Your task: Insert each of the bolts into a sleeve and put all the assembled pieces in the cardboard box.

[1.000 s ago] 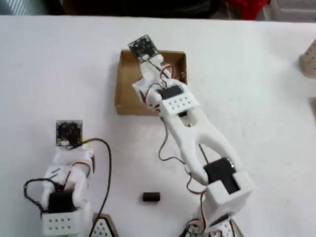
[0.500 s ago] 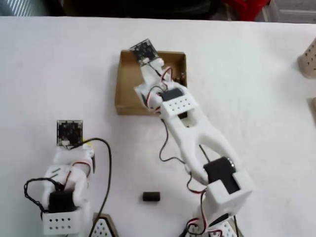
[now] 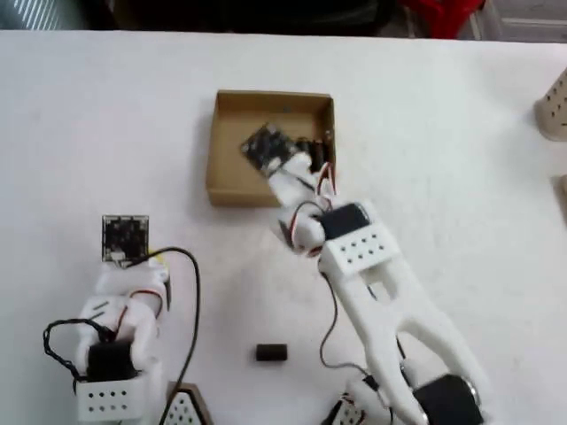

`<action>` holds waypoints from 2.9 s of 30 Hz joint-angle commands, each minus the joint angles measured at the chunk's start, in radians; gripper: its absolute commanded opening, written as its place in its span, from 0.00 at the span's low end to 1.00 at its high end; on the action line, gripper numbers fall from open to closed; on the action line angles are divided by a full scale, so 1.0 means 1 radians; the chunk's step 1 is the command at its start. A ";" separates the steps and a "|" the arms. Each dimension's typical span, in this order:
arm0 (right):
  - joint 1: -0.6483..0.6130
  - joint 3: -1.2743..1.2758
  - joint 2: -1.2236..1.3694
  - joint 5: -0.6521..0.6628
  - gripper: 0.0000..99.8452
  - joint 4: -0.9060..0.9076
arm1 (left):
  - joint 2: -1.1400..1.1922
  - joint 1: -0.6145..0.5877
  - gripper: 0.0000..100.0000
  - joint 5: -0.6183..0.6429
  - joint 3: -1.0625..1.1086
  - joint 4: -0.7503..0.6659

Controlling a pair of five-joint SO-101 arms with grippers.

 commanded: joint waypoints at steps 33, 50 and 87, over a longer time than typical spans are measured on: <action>-0.578 0.601 -0.364 0.207 0.21 0.036 | -0.005 0.012 0.02 -0.011 -0.003 0.003; -0.608 0.397 0.005 0.216 0.17 0.054 | -0.005 0.008 0.02 -0.011 -0.003 0.003; -0.552 0.334 -0.440 0.310 0.02 0.441 | -0.004 0.007 0.02 -0.011 -0.003 -0.049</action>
